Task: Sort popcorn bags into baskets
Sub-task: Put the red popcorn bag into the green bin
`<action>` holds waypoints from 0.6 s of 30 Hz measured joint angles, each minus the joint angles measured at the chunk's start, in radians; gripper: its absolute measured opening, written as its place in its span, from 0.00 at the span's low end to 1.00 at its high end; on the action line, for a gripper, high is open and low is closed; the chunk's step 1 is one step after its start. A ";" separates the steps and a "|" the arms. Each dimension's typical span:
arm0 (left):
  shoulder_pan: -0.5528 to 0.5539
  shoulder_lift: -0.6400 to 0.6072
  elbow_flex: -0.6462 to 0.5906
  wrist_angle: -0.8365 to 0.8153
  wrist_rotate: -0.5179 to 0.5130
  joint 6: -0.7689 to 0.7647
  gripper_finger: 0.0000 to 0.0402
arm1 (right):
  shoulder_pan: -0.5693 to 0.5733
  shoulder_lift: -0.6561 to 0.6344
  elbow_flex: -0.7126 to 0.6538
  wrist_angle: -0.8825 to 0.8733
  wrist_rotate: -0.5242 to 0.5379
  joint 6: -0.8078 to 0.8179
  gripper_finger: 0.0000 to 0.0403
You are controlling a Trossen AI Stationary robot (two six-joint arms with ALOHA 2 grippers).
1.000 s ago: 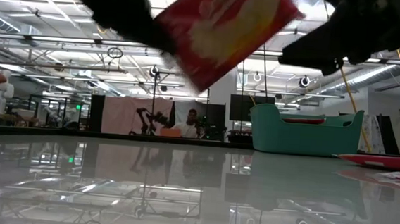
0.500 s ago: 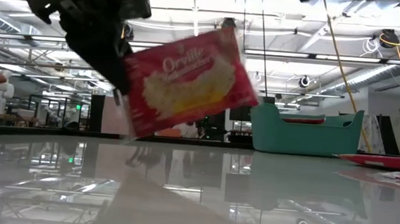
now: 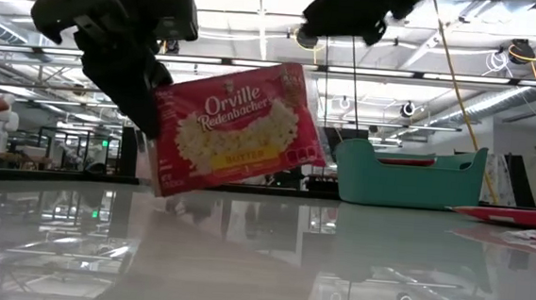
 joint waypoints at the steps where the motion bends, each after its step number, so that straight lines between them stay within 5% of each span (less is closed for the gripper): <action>1: 0.002 0.000 0.000 -0.004 0.001 0.001 0.01 | -0.013 0.016 0.000 0.013 -0.018 -0.005 0.36; 18: 0.013 0.012 0.000 -0.009 -0.001 0.022 0.03 | -0.144 0.182 -0.001 0.088 -0.231 -0.073 0.41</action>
